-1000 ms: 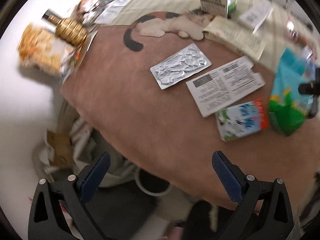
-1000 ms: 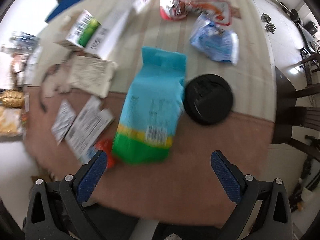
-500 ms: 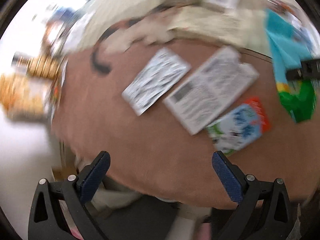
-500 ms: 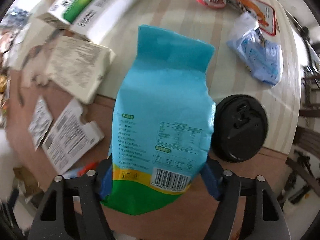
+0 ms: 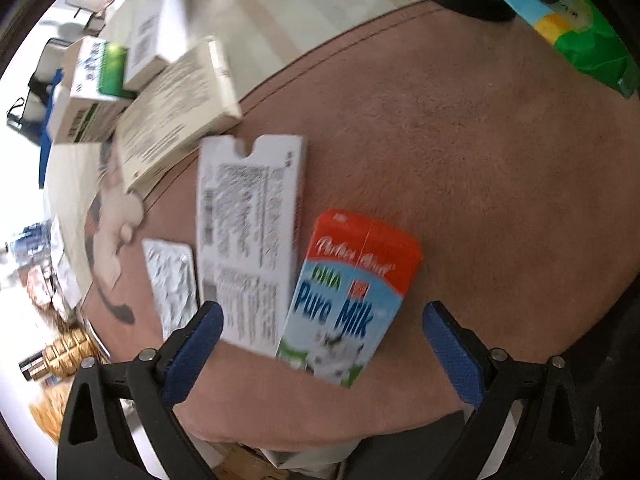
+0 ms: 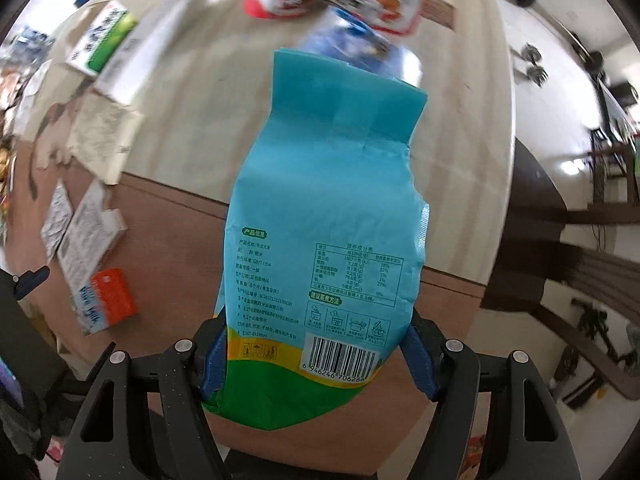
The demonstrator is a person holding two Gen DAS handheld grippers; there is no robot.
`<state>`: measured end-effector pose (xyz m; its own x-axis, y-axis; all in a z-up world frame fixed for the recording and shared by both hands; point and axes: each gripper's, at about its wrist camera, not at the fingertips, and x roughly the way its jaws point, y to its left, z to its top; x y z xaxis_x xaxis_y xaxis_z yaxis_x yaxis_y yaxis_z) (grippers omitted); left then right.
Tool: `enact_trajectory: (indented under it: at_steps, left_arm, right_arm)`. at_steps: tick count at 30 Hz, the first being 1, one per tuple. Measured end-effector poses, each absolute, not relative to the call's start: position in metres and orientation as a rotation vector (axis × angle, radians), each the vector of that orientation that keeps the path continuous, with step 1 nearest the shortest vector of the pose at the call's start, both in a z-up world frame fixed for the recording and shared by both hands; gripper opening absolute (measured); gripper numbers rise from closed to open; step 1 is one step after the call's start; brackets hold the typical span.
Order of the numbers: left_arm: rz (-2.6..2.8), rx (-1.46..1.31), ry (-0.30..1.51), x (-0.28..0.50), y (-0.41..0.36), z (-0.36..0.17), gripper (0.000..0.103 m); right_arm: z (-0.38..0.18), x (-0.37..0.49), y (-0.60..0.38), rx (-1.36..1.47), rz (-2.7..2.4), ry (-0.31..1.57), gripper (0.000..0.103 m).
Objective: Collect trash
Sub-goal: 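Grasp the red Pure Milk carton with the left tool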
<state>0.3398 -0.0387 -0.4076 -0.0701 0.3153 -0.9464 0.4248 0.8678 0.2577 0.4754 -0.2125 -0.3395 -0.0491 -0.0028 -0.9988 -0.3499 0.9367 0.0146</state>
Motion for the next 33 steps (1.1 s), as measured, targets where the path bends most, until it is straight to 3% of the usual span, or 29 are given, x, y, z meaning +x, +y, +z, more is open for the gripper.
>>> enact_trajectory:
  at_steps: [1,3,11,22,33]
  left_arm:
    - [-0.101,0.588,1.674,0.343,-0.040,-0.411,0.070]
    - [-0.108,0.591,1.698,0.346,-0.043,-0.418,0.053]
    - [-0.072,0.457,1.648,0.342,-0.046,-0.400,0.051]
    - [0.314,-0.059,1.467,0.302,0.017,-0.328,0.051]
    - [0.674,-0.535,1.240,0.116,0.070,-0.279,0.051]
  right_arm:
    - [-0.341,0.475,-0.212,-0.277,0.280,1.602,0.074]
    - [-0.347,0.474,-0.211,-0.274,0.277,1.610,0.074]
    - [-0.359,0.478,-0.199,-0.253,0.309,1.605,0.073]
    - [-0.318,0.435,-0.167,-0.344,0.488,1.509,0.073]
    - [-0.279,0.302,-0.073,-0.479,0.785,1.427,0.073]
